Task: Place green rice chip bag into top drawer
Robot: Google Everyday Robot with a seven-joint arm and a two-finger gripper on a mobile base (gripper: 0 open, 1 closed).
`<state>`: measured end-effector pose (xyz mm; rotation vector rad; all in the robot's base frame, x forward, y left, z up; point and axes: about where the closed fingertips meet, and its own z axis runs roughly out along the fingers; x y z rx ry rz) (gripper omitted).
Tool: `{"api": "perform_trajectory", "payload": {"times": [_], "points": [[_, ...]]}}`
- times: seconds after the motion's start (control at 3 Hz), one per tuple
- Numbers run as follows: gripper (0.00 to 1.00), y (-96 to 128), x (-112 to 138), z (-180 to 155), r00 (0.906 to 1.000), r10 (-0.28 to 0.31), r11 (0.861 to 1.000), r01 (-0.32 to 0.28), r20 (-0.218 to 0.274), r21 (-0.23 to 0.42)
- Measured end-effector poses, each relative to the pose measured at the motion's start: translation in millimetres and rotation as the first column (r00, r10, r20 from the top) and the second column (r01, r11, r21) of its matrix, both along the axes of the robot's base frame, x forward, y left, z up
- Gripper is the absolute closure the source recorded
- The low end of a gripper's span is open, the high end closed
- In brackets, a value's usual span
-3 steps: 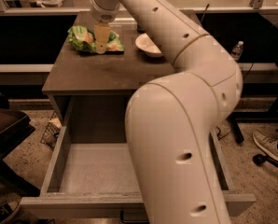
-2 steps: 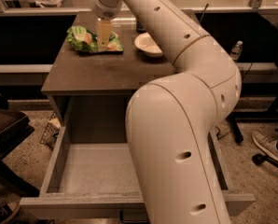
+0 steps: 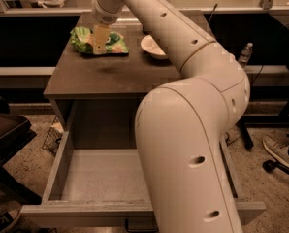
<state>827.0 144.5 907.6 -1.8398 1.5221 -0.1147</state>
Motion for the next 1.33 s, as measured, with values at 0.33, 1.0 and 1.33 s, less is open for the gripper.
{"api": "perform_trajectory", "payload": {"times": [0.33,1.0,1.33], "points": [[0.0,38,9,-1,0.9999,0.014,0.996,-0.014,-0.003,0.091],[0.0,63,13,-36,0.9921,-0.004,0.99,0.021,-0.125,0.136],[0.26,64,15,-51,0.9799,-0.066,0.989,0.088,-0.188,0.116]]}}
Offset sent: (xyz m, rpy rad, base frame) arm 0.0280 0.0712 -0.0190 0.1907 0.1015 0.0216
